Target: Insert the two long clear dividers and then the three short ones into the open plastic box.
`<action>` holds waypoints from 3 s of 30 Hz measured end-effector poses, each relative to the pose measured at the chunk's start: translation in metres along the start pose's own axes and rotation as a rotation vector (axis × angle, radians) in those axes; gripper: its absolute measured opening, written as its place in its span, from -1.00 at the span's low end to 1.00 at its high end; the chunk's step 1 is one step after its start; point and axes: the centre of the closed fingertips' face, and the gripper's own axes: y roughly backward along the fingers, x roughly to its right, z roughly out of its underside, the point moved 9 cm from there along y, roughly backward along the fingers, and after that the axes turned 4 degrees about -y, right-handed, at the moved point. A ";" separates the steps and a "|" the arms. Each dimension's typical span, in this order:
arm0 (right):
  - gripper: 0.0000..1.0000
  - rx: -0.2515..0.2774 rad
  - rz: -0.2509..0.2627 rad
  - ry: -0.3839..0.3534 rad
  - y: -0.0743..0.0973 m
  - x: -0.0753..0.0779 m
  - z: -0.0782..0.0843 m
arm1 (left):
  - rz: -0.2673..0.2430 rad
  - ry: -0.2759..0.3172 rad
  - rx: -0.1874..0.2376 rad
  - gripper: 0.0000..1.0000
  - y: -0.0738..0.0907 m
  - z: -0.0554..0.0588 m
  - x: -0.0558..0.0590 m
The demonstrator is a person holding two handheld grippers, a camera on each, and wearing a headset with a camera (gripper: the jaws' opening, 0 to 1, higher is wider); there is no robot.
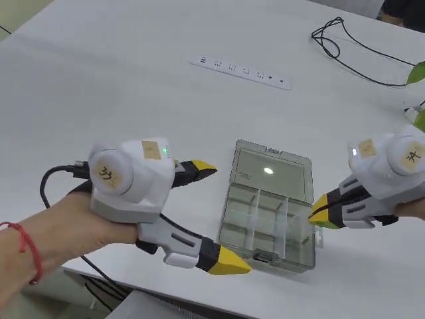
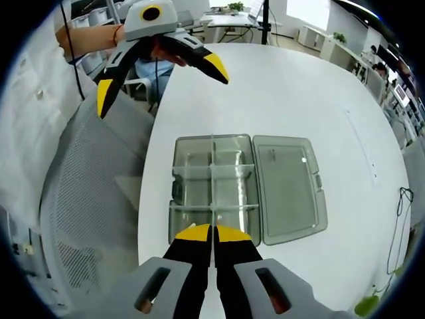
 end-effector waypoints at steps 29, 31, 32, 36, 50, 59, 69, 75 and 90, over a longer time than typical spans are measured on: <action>-0.95 -0.019 0.011 0.018 -0.005 -0.003 -0.002 | -0.002 0.006 0.005 0.99 0.001 0.002 0.001; -0.95 -0.022 0.010 0.020 -0.006 -0.003 -0.001 | -0.002 0.007 0.004 0.99 0.001 0.002 0.001; -0.95 -0.021 0.008 0.014 -0.007 -0.002 -0.001 | -0.003 0.007 0.005 0.99 0.001 0.002 0.001; -0.95 -0.008 -0.007 -0.013 -0.008 0.000 0.003 | -0.005 0.008 0.006 0.99 0.002 0.002 0.001; -0.95 0.015 -0.002 0.005 -0.017 -0.001 0.010 | -0.005 0.010 0.009 0.98 0.001 0.001 0.002; -0.95 0.047 0.009 0.034 -0.024 -0.001 0.016 | -0.004 0.014 0.004 0.99 0.001 0.002 0.002; -0.95 0.031 0.014 0.049 -0.037 0.000 0.019 | -0.002 0.011 -0.008 1.00 0.001 0.004 0.001; -0.95 0.031 0.011 0.042 -0.038 0.001 0.020 | -0.001 0.012 -0.010 1.00 0.001 0.005 0.000; -0.95 0.003 0.016 0.055 -0.043 0.000 0.019 | 0.003 0.011 -0.006 0.99 0.000 0.004 0.000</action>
